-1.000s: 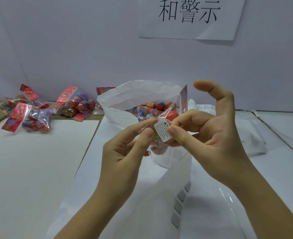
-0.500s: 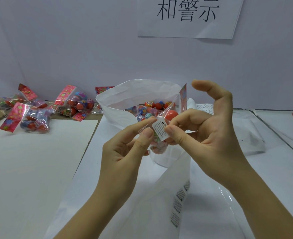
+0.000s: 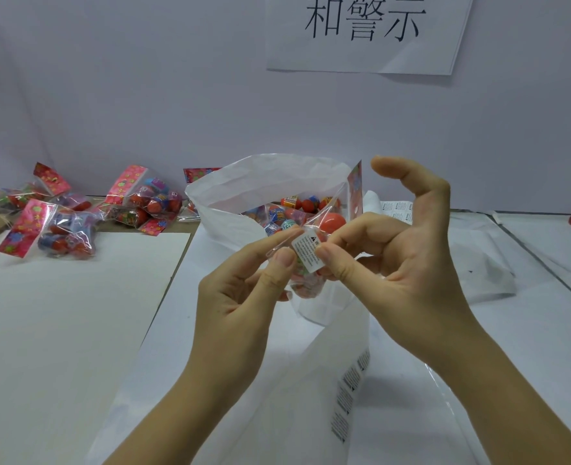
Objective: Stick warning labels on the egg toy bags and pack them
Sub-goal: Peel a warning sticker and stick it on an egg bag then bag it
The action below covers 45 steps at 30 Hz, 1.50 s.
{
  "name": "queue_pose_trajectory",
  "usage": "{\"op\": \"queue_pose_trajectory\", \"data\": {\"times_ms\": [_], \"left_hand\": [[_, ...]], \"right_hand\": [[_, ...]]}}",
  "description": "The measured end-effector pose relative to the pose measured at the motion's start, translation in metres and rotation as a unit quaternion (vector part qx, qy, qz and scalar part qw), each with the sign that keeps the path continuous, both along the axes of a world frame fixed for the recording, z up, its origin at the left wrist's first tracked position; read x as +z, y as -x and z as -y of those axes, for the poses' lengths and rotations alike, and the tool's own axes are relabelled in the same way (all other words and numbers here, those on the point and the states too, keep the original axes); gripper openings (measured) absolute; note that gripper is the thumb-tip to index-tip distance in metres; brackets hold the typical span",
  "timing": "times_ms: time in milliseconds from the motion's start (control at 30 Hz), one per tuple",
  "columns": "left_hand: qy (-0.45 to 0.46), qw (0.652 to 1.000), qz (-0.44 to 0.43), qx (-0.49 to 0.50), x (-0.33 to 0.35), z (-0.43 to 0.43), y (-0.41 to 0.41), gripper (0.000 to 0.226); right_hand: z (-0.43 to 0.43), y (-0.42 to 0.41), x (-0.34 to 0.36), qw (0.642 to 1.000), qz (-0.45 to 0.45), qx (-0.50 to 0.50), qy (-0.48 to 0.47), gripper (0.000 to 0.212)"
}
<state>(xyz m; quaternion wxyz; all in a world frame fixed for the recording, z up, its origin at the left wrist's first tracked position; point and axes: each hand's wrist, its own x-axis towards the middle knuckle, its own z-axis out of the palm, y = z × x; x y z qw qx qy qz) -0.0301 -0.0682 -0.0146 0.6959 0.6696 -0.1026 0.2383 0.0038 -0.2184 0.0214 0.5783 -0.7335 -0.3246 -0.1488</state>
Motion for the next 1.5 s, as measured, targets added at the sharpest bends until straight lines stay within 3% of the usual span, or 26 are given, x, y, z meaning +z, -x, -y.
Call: {"op": "queue_pose_trajectory", "data": {"times_ms": [567,967,1167,1267,1333,1400,1500], "left_hand": [[0.019,1.0,-0.005,0.003,0.004,0.003,0.003,0.031],[0.029,0.999,0.026,0.014,0.003,0.003,0.004,0.021],[0.054,0.997,0.046,0.016,0.003,0.007,0.005,0.021],[0.138,0.99,0.019,0.011,0.004,0.005,0.004,0.018],[0.21,0.978,-0.017,-0.006,0.006,0.0,0.001,0.015],[0.274,0.96,-0.048,-0.038,0.007,-0.005,-0.002,0.017],[0.318,0.942,-0.075,-0.074,0.008,-0.008,-0.005,0.023]], "right_hand": [[-0.002,0.001,0.001,1.0,0.017,-0.003,-0.006,0.068],[-0.003,0.006,0.002,0.998,0.054,0.001,0.025,0.066],[-0.004,0.006,-0.002,0.987,0.107,-0.122,0.016,0.063],[-0.001,0.002,0.0,0.981,0.056,-0.166,-0.083,0.051],[0.001,-0.002,0.002,0.976,-0.03,-0.157,-0.149,0.048],[0.0,-0.006,0.002,0.968,-0.15,-0.106,-0.171,0.061],[-0.005,-0.005,-0.001,0.95,-0.291,0.024,-0.109,0.088]]}}
